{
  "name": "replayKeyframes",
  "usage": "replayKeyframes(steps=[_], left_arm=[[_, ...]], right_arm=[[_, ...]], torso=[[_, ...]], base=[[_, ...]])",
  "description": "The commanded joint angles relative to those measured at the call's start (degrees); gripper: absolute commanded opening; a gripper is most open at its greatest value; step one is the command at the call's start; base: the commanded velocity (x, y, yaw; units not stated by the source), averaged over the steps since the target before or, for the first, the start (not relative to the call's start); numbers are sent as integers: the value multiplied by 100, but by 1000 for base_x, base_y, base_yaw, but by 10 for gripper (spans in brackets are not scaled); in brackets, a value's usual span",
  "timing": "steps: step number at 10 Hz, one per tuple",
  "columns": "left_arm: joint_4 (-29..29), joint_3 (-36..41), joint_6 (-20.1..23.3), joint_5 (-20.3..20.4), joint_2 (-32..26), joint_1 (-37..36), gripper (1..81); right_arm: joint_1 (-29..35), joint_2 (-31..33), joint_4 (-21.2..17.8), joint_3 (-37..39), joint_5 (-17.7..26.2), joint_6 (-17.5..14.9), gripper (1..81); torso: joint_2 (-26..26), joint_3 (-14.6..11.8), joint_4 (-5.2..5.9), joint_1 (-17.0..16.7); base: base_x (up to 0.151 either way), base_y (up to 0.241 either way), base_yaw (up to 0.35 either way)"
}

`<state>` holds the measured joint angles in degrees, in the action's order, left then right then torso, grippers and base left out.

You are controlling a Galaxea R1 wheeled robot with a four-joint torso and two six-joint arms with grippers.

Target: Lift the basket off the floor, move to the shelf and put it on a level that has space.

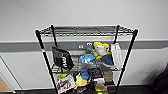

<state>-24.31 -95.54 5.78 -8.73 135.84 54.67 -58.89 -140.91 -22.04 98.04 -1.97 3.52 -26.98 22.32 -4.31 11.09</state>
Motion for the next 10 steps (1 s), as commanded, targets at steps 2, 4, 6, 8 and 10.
replayKeyframes(steps=[2,4,6,8,10], left_arm=[[-127,281,29,-261,-144,-611,10],[-127,281,29,-261,-135,-612,10],[-127,281,29,-261,-127,-611,10],[-127,290,29,-261,-118,-612,10],[-127,290,29,-261,-100,-612,10]], right_arm=[[628,148,-72,-295,162,52,10],[637,148,-72,-304,162,52,10],[637,157,-72,-313,162,52,10],[637,157,-72,-313,162,52,10],[637,157,-72,-321,162,52,10]], torso=[[0,0,0,0],[0,0,0,-2],[0,0,0,0],[0,0,0,0],[0,0,0,0]], base=[[113,0,0],[113,0,0],[113,0,0],[113,0,0],[113,0,0]])
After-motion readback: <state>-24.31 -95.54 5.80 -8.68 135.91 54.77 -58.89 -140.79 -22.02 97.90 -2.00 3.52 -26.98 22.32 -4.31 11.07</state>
